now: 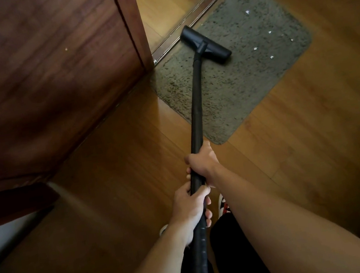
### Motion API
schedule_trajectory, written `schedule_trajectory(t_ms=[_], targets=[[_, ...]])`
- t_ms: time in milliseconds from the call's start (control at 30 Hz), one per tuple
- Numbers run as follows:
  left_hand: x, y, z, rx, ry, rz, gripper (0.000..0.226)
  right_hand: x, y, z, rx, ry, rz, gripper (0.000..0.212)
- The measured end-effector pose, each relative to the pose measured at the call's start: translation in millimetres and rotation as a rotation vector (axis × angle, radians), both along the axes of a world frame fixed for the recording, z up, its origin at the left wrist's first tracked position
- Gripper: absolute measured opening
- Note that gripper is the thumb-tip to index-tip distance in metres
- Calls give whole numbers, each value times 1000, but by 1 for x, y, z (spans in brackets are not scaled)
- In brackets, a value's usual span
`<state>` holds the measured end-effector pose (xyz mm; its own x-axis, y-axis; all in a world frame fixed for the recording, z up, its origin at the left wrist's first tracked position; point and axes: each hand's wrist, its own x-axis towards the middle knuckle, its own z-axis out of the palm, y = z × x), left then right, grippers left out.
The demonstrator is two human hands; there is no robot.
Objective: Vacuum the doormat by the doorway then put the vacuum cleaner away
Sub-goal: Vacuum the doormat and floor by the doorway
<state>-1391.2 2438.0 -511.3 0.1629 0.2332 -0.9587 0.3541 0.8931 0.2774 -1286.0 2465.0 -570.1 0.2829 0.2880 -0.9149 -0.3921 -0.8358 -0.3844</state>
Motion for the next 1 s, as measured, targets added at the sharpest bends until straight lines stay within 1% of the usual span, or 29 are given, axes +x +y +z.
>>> schedule_trajectory(t_ms=[333,467,600,800,1000], targets=[[57,28,-6,-23,-12,24,9,56,30,-7,-9,-40,29,40],[76,32,-12,-26,-20,52,7,74,37,-8,-4,-78,72,40],[91,35,-16,-39,-31,64,12,89,40,-11,1,-92,84,39],[95,31,-16,-36,-36,71,20,93,38,-13,-6,-77,91,44],[79,23,-10,-30,-35,66,12,77,28,-8,-10,-57,61,44]])
